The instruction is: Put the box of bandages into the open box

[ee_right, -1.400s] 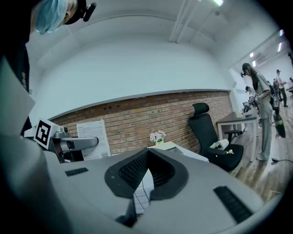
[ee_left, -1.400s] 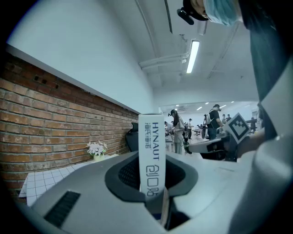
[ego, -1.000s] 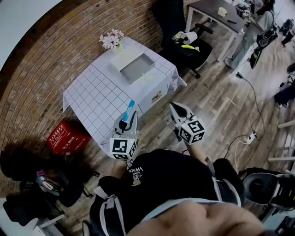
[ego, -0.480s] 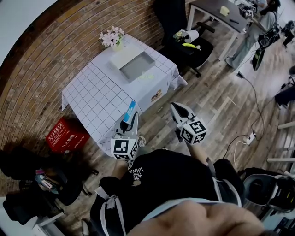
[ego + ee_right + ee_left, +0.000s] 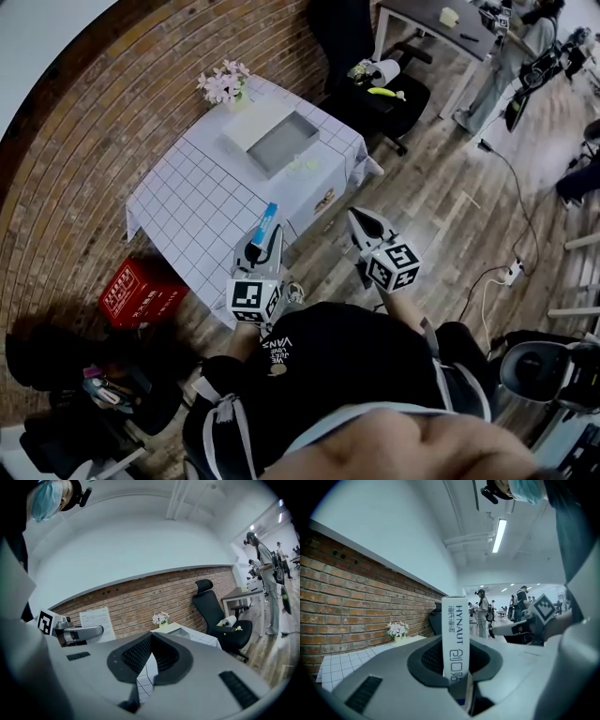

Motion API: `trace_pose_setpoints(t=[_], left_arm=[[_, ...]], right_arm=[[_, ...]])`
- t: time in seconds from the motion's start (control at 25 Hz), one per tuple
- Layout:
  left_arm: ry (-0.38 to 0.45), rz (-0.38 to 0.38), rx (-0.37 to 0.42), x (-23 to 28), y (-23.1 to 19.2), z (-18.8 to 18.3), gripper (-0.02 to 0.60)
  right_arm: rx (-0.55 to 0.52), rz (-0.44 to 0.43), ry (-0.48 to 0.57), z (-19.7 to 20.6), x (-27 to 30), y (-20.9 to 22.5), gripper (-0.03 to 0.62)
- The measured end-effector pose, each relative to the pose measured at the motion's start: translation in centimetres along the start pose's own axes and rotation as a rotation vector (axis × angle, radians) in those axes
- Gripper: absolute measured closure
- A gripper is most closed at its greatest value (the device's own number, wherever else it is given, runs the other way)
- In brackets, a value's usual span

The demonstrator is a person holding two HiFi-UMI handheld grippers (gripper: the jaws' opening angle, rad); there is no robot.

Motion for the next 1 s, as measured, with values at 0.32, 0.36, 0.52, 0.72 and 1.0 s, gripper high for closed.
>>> trace_pose_setpoints(t=[0.32, 0.36, 0.52, 0.72, 1.0], left_arm=[[0.003, 0.054, 0.024, 1.7, -4.7, -0.3, 0.503], [0.002, 0.058, 0.025, 1.8, -5.3, -0.3, 0.503], [-0.002, 0.07, 0.019, 2.2, -8.2, 0.0, 0.503], [-0.004, 0.098, 0.016, 2.9, -11.1, 0.2, 0.503], [-0.014, 0.148, 0.017, 3.2, -13.8, 0.9, 0.503]], right_arm=[[0.003, 0.056, 0.016, -0.3, 4.1, -1.0, 0.597], [0.004, 0.061, 0.018, -0.3, 4.7, -1.2, 0.597], [0.009, 0.082, 0.025, -0.2, 6.8, -2.0, 0.597], [0.014, 0.121, 0.031, -0.1, 8.7, -3.0, 0.597], [0.026, 0.169, 0.033, 0.8, 10.0, -4.5, 0.597]])
Point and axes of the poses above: the fingertips, and each gripper's own axes: x forward along the fingers, y to its right, z out of its underside, the point moved 9 cm from there along -x, backward along the fingers, and after that the axes turned 3 degrees about -z, right-handed, at the moved point
